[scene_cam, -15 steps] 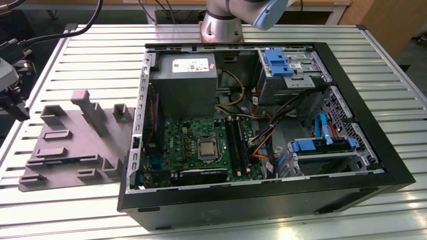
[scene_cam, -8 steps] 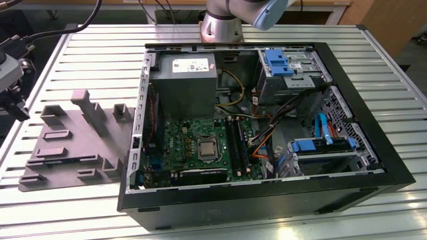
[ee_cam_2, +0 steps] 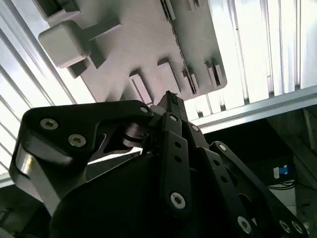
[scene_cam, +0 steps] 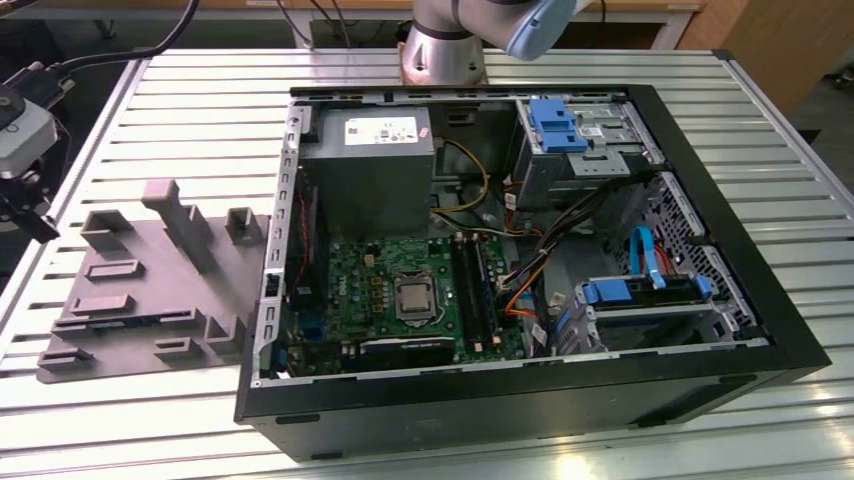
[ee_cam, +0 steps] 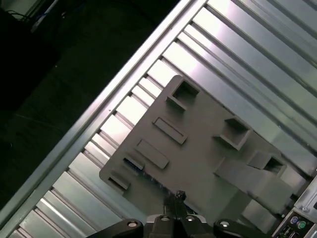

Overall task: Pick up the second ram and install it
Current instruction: 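Pick up the second ram and move it above second insertion slot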

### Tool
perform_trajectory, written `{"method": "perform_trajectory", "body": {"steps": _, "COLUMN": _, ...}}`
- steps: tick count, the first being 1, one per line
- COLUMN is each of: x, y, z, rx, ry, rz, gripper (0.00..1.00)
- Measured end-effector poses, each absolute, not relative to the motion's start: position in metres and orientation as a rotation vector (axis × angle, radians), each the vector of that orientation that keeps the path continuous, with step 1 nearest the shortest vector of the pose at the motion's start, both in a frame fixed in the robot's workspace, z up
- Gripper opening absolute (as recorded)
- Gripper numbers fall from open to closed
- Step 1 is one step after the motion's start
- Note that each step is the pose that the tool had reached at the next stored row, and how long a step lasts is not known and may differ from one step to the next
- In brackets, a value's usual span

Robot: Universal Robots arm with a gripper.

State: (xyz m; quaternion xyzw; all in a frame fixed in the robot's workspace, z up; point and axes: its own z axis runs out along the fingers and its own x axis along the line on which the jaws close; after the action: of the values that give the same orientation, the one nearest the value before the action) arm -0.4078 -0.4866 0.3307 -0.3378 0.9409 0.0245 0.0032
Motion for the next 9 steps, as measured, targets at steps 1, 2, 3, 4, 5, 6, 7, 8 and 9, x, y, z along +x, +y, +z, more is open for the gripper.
{"method": "perform_trajectory", "body": {"steps": 1, "x": -0.4078, "y": -0.4866, "z": 0.3306, "rx": -1.085, "ry": 2.941, "rz": 0.077, "gripper": 0.11}}
{"method": "perform_trajectory", "body": {"steps": 2, "x": -0.4078, "y": -0.4866, "z": 0.3305, "rx": -1.111, "ry": 2.931, "rz": 0.077, "gripper": 0.11}}
{"method": "perform_trajectory", "body": {"steps": 3, "x": -0.4078, "y": -0.4866, "z": 0.3304, "rx": -1.138, "ry": 2.922, "rz": 0.077, "gripper": 0.11}}
{"method": "perform_trajectory", "body": {"steps": 4, "x": -0.4078, "y": -0.4866, "z": 0.3303, "rx": -1.164, "ry": 2.912, "rz": 0.077, "gripper": 0.11}}
{"method": "perform_trajectory", "body": {"steps": 5, "x": -0.4078, "y": -0.4866, "z": 0.3301, "rx": -1.19, "ry": 2.902, "rz": 0.077, "gripper": 0.11}}
{"method": "perform_trajectory", "body": {"steps": 6, "x": -0.4078, "y": -0.4866, "z": 0.33, "rx": -1.218, "ry": 2.891, "rz": 0.077, "gripper": 0.11}}
{"method": "perform_trajectory", "body": {"steps": 7, "x": -0.4078, "y": -0.4866, "z": 0.3299, "rx": -1.244, "ry": 2.88, "rz": 0.077, "gripper": 0.11}}
{"method": "perform_trajectory", "body": {"steps": 8, "x": -0.4078, "y": -0.4866, "z": 0.3297, "rx": -1.27, "ry": 2.869, "rz": 0.077, "gripper": 0.11}}
{"method": "perform_trajectory", "body": {"steps": 9, "x": -0.4078, "y": -0.4866, "z": 0.3296, "rx": -1.296, "ry": 2.858, "rz": 0.077, "gripper": 0.11}}
